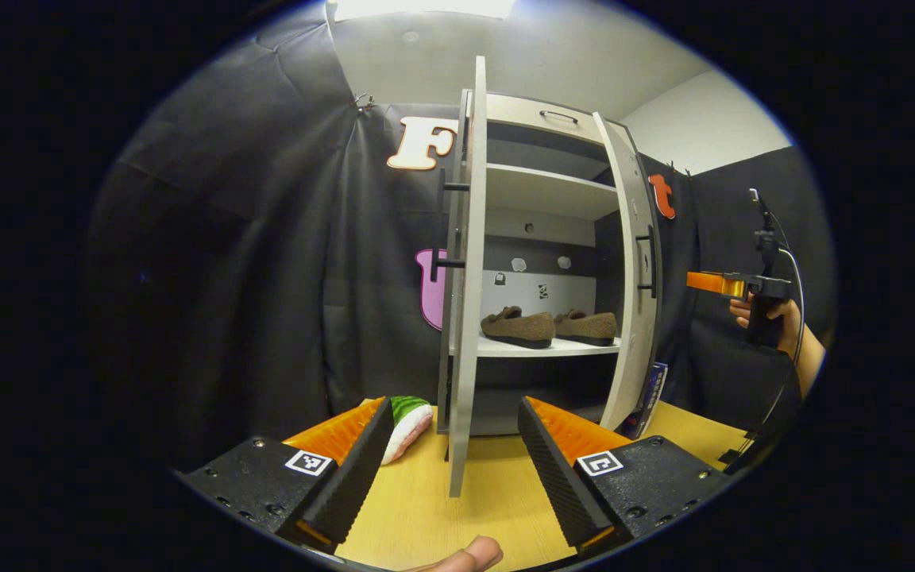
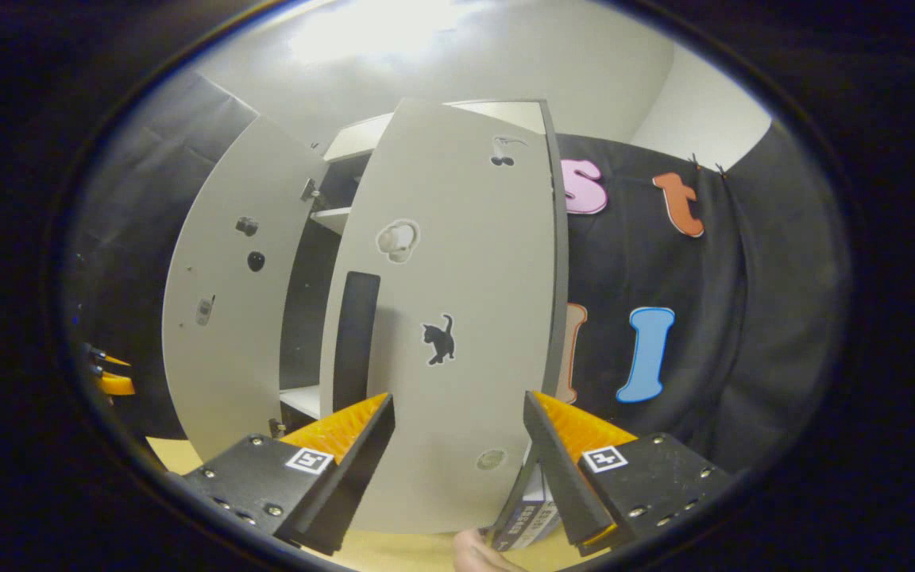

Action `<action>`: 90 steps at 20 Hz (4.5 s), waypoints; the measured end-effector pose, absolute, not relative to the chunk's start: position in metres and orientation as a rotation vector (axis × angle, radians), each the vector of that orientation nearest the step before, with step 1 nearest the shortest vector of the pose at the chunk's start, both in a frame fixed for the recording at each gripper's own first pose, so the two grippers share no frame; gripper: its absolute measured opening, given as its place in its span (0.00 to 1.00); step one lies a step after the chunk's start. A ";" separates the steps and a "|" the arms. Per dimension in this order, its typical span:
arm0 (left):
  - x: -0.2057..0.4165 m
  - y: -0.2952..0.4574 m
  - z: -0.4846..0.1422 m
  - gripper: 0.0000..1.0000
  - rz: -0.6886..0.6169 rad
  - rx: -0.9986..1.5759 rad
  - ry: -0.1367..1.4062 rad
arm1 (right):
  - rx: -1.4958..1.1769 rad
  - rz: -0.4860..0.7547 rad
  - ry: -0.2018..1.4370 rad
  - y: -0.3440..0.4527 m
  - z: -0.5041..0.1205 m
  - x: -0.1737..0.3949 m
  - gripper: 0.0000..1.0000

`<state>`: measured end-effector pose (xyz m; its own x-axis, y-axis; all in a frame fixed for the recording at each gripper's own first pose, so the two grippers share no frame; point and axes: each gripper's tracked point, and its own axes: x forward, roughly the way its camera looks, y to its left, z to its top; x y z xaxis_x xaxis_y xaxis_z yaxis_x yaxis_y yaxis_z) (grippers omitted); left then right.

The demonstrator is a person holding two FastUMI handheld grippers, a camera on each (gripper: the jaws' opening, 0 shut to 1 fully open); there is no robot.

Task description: Grab one shoe with the right hand and put it into the shoe cabinet, grab the other shoe with the left hand and put it into the shoe cabinet; then close the right door with the right hand and the left door with the left hand.

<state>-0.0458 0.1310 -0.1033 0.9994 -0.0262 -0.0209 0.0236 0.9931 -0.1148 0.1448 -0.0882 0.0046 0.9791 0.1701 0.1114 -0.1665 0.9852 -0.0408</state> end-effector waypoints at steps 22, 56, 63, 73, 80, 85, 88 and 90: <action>0.079 0.262 -0.024 0.93 0.058 -0.195 -0.044 | 0.129 0.052 -0.066 -0.117 -0.037 0.066 0.99; 0.149 0.125 0.015 0.88 0.040 -0.010 0.114 | 0.064 -0.006 -0.059 -0.033 -0.029 -0.024 0.98; 0.154 0.081 0.007 0.94 -0.012 -0.022 0.128 | 0.062 -0.016 -0.046 -0.035 -0.033 -0.023 0.98; 0.091 0.058 0.026 0.95 -0.036 -0.087 0.014 | 0.067 -0.042 -0.020 -0.036 -0.034 -0.024 0.98; 0.060 0.049 0.009 0.96 -0.048 -0.061 0.062 | 0.072 -0.052 -0.023 -0.036 -0.022 -0.024 0.98; 0.039 0.035 0.001 0.94 -0.062 -0.076 0.048 | 0.063 -0.045 -0.038 -0.032 -0.010 -0.023 0.98; 0.025 0.017 0.000 0.96 -0.110 -0.066 0.018 | 0.064 -0.031 -0.035 -0.026 -0.013 -0.024 0.98; 0.017 0.012 -0.005 0.95 -0.111 -0.057 0.008 | 0.070 -0.029 -0.034 -0.025 -0.016 -0.026 0.98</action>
